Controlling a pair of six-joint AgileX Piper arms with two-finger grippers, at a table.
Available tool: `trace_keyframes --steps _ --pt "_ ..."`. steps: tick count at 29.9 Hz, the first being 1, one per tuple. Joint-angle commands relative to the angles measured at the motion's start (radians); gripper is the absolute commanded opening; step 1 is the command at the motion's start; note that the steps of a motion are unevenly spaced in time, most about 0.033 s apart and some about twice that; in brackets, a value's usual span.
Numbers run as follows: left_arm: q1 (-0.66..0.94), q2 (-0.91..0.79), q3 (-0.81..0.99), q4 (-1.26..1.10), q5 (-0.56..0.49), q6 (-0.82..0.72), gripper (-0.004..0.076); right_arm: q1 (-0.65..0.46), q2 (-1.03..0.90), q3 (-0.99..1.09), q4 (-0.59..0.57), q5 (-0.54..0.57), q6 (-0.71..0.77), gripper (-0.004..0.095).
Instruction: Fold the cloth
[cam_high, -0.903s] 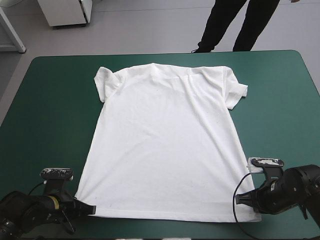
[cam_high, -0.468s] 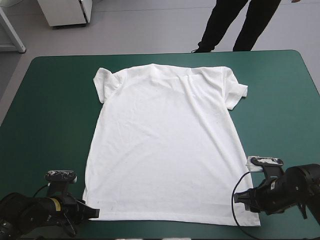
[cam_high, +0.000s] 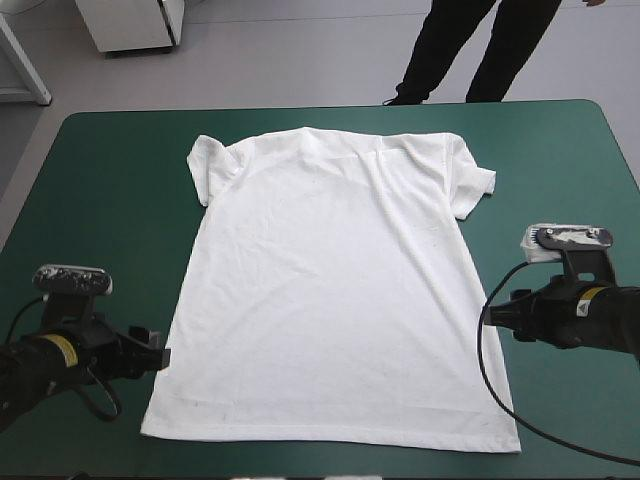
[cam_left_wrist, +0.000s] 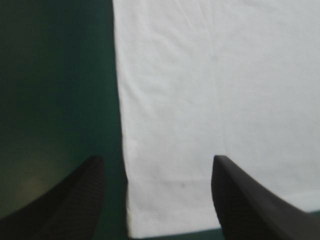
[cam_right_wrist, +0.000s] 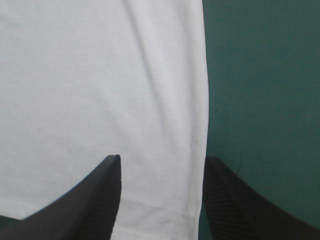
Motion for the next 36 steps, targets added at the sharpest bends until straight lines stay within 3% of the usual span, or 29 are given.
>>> trace_keyframes --steps 1,11,21,36 --pt "-0.002 0.112 -0.101 0.093 0.023 0.030 0.0459 -0.002 0.021 -0.094 -0.014 -0.001 0.001 0.0460" --pt "0.025 0.487 -0.333 0.169 -0.019 0.081 0.0459 -0.002 0.060 -0.128 0.004 0.001 0.005 0.0445" --pt "0.330 0.688 -0.462 -0.117 -0.130 0.265 0.0356 -0.002 0.060 -0.131 -0.017 0.001 0.005 0.0445" --pt "0.337 1.008 -0.665 -0.143 -0.163 0.310 0.0356 -0.002 0.070 -0.131 -0.027 0.001 0.005 0.0443"
